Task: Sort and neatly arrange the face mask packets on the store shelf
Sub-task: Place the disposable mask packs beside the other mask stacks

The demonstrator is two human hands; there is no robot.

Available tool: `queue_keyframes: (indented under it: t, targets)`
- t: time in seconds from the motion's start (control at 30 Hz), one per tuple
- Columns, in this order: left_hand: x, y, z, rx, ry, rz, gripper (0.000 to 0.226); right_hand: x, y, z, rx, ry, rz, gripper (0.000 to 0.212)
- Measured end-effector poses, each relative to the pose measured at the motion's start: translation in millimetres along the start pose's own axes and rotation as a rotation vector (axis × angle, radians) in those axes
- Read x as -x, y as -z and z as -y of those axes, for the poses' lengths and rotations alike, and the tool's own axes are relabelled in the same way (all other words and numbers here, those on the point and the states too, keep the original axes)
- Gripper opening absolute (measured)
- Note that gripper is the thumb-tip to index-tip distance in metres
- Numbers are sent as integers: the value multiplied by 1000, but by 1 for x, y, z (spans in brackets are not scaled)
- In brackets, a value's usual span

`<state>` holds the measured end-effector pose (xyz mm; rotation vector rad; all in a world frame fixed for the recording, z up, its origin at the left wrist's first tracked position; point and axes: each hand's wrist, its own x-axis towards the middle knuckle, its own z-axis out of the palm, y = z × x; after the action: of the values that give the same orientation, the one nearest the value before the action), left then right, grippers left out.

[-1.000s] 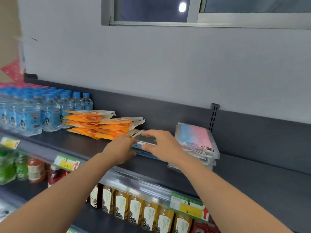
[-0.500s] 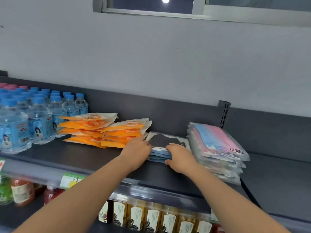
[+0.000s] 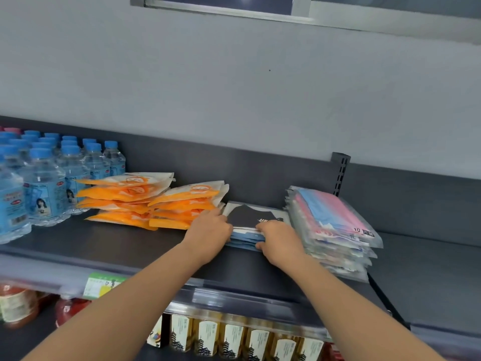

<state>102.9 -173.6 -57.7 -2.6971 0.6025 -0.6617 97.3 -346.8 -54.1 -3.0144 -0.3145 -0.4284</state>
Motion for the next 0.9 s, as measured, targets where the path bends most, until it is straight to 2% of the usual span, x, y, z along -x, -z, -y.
queue_keyframes:
  t: [0.33,0.47,0.57,0.63,0.77,0.9]
  targets:
    - [4,-1,-6,-66,31,-7,26,-2,-2,2,6,71,3,36]
    - [18,7,1,16,-35,-208,12,-5,2,14,-61,97,-67,44]
    - [30,12,25,82,33,-401,22,-10,12,29,-190,147,-195,53]
    - [39,14,46,85,128,-453,34,-15,18,41,-249,205,-251,58]
    - [53,4,85,60,265,-352,70,-26,21,69,-208,303,-206,70]
    - [58,-12,108,-18,247,-167,78,-40,13,90,-87,373,-171,76]
